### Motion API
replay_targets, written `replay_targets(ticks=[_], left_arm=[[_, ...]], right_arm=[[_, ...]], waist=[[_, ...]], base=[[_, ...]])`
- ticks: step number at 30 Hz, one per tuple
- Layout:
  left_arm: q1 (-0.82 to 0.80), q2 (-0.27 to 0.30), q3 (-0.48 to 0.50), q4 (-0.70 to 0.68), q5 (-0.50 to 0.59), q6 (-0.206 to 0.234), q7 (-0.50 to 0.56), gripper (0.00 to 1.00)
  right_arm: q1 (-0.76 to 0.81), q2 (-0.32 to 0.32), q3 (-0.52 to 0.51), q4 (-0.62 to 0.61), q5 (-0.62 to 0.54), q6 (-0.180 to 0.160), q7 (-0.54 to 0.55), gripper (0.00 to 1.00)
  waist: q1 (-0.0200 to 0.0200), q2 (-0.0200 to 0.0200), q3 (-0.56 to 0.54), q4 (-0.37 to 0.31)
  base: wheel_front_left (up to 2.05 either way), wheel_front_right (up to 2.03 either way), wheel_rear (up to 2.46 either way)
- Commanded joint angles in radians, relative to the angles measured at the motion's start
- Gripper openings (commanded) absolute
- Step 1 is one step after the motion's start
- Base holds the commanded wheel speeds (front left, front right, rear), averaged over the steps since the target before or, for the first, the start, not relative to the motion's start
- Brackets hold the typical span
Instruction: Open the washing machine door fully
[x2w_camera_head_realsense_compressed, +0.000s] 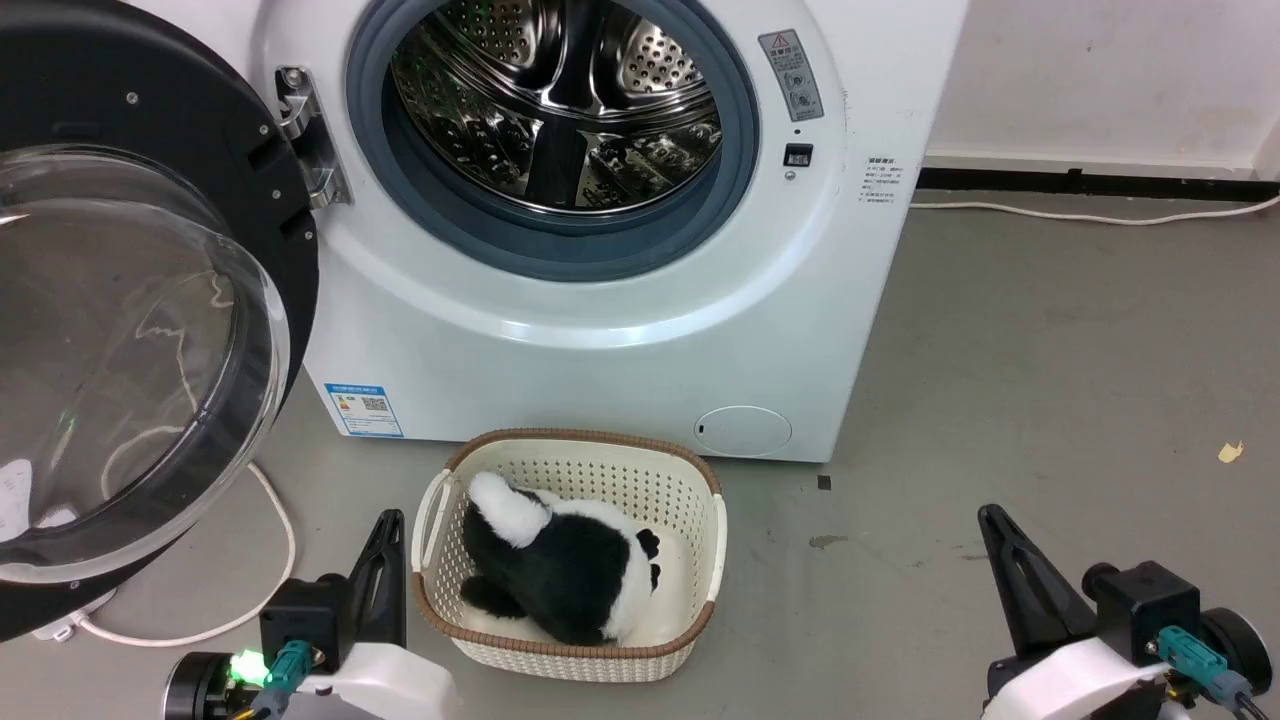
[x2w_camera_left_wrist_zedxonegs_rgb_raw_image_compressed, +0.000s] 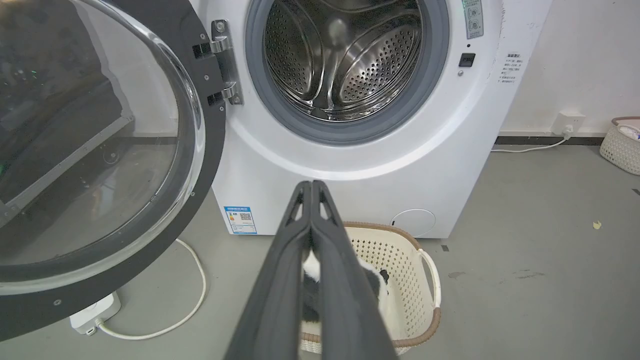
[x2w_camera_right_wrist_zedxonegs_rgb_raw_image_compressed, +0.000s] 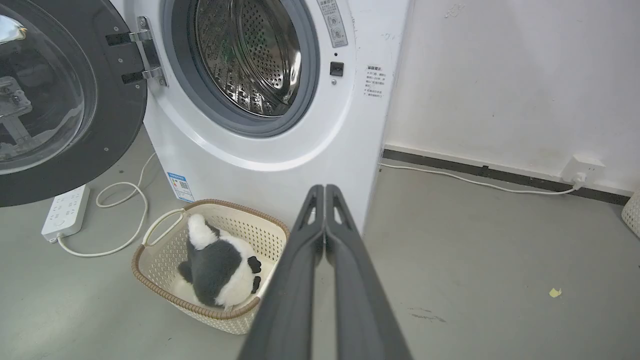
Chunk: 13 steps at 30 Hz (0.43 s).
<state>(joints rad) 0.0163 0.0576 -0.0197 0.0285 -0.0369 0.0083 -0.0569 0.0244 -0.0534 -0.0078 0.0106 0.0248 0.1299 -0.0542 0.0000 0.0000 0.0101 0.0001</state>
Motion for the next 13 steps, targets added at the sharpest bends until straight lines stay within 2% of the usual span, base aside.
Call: replay_targets(ticks=[1, 13], left_arm=[[-0.012, -0.001, 0.003, -0.007, 0.007, -0.003, 0.007, 0.0], [-0.014, -0.004, 0.011, -0.017, 0.022, -0.005, 0.031, 0.0]], right_arm=[[-0.018, 0.003, 0.002, -0.006, -0.007, 0.001, 0.004, 0.0], [-0.021, 0.003, 0.005, -0.008, -0.016, 0.001, 0.029, 0.0]], waist=[[0.0, 0.0, 0.0, 0.0], [0.0, 0.0, -0.005, 0.0]], base=[[0.0, 0.0, 0.0], [0.0, 0.0, 0.0]])
